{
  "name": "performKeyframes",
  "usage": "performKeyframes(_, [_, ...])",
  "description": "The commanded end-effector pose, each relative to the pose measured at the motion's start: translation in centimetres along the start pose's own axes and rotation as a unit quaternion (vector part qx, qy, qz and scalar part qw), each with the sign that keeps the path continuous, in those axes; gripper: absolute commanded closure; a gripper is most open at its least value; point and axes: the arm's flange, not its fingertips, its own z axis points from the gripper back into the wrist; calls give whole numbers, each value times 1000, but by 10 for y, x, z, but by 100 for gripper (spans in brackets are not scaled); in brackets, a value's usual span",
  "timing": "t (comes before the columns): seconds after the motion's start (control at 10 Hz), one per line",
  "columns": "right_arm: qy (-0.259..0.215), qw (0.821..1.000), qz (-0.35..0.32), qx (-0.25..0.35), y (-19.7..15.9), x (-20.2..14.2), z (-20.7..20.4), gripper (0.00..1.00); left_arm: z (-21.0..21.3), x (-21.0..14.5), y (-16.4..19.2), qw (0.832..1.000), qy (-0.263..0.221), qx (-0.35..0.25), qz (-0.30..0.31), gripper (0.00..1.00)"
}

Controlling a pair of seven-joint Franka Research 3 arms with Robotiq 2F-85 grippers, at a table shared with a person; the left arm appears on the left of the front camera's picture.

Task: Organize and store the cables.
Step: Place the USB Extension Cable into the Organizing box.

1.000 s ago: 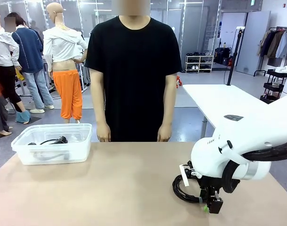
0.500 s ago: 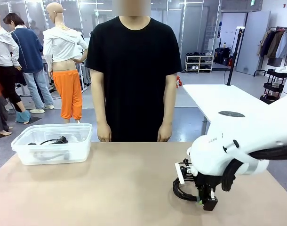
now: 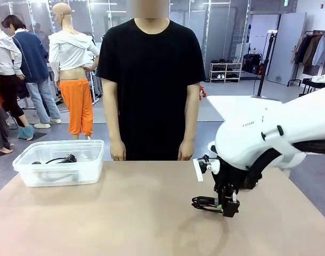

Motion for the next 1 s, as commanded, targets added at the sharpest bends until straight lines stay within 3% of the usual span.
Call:
performKeyframes(0.0, [8,1000,7,10,-3,26,15,100,1,2,-3,1000,-6,-3,-5,0])
performKeyframes(0.2, [16,1000,10,2,-15,50,22,100,1,2,-3,1000,-6,-3,-5,0])
performKeyframes(0.6, [8,1000,10,-8,-23,58,27,100,1,2,-3,1000,-6,-3,-5,0])
performKeyframes(0.9, [3,999,21,-31,-34,101,33,100,1,2,-3,1000,-6,-3,-5,0])
